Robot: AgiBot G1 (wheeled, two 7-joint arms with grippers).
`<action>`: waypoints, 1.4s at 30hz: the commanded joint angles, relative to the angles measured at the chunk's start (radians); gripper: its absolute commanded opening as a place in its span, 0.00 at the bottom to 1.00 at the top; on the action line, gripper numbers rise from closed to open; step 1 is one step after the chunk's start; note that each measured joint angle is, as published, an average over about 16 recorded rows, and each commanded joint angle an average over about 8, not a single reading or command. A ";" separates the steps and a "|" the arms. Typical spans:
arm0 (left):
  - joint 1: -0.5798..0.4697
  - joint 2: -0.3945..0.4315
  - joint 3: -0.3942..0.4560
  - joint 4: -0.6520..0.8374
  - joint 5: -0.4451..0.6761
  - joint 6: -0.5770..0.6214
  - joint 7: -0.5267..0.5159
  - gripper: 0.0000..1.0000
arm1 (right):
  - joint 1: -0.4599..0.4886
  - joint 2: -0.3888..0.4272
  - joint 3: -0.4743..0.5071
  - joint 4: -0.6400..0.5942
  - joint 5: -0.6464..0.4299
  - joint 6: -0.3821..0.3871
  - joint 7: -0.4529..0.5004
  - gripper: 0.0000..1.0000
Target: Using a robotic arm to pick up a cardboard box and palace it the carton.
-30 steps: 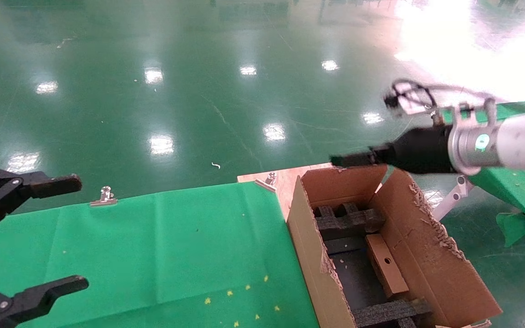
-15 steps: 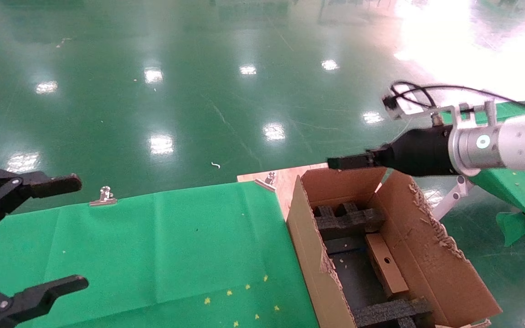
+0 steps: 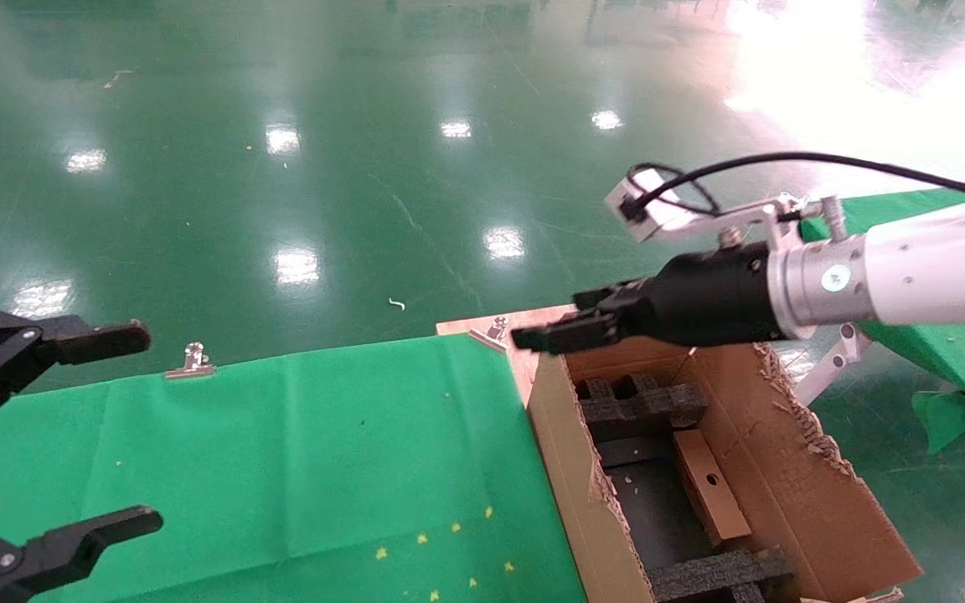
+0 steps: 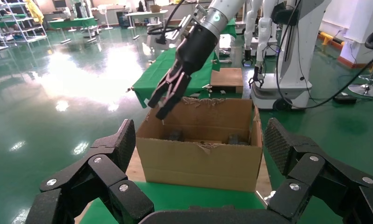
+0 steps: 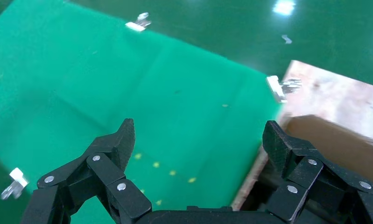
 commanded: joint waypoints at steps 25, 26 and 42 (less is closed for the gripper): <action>0.000 0.000 0.000 0.000 0.000 0.000 0.000 1.00 | -0.461 -0.088 0.664 -0.032 0.258 -0.338 -0.579 1.00; 0.000 0.000 0.000 0.000 0.000 0.000 0.000 1.00 | -0.478 -0.091 0.689 -0.033 0.267 -0.350 -0.601 1.00; 0.000 0.000 0.001 0.000 -0.001 0.000 0.000 1.00 | -0.750 -0.143 1.081 -0.052 0.419 -0.549 -0.942 1.00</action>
